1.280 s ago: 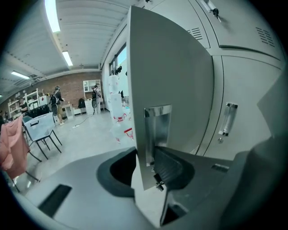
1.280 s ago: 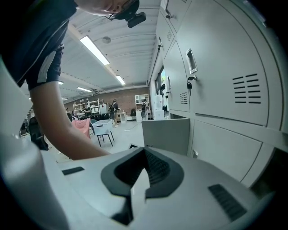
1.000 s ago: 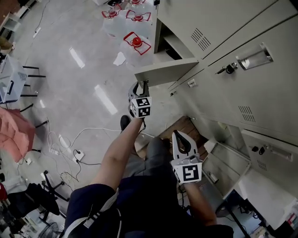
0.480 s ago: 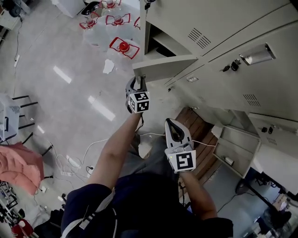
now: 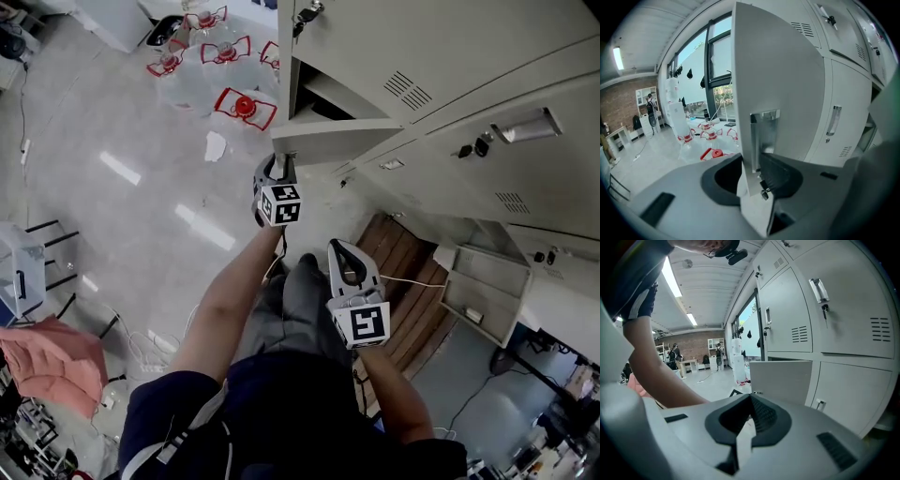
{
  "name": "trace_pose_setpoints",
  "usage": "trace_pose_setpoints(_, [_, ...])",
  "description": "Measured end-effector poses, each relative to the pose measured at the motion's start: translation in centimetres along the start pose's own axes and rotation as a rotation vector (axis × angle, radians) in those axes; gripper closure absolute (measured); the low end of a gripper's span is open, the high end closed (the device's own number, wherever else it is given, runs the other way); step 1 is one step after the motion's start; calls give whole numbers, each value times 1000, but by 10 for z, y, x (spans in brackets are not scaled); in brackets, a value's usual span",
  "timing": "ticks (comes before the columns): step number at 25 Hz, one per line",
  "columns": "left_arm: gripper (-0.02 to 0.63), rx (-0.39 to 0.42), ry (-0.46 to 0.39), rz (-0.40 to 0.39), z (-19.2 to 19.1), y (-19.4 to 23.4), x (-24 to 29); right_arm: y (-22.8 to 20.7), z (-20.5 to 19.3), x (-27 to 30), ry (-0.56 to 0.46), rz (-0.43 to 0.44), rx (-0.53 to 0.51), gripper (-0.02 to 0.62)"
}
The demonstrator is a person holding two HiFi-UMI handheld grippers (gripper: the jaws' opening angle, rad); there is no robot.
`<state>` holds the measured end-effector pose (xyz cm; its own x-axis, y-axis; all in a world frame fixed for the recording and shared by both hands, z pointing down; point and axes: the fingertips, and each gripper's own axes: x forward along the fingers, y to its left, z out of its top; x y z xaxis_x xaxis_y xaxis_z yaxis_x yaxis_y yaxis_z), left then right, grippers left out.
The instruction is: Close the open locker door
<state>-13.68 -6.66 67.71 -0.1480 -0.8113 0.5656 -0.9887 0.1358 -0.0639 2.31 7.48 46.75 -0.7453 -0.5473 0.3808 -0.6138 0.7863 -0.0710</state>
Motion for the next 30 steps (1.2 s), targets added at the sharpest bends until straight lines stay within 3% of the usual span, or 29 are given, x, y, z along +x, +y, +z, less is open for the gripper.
trace_pose_setpoints(12, [477,55,26,-38,7,7,16,-24,10,26,18,62,31,599])
trace_pose_setpoints(17, [475,124,14,-91,15,9,24,-36,8,37,39,53,11,599])
trace_pose_setpoints(26, [473,208,-17,-176,30,13,46,-41,3,66,41,-109,57,598])
trace_pose_setpoints(30, [471,229,-29,-204,37,15,55,-32,6,82,44,-219,100,599])
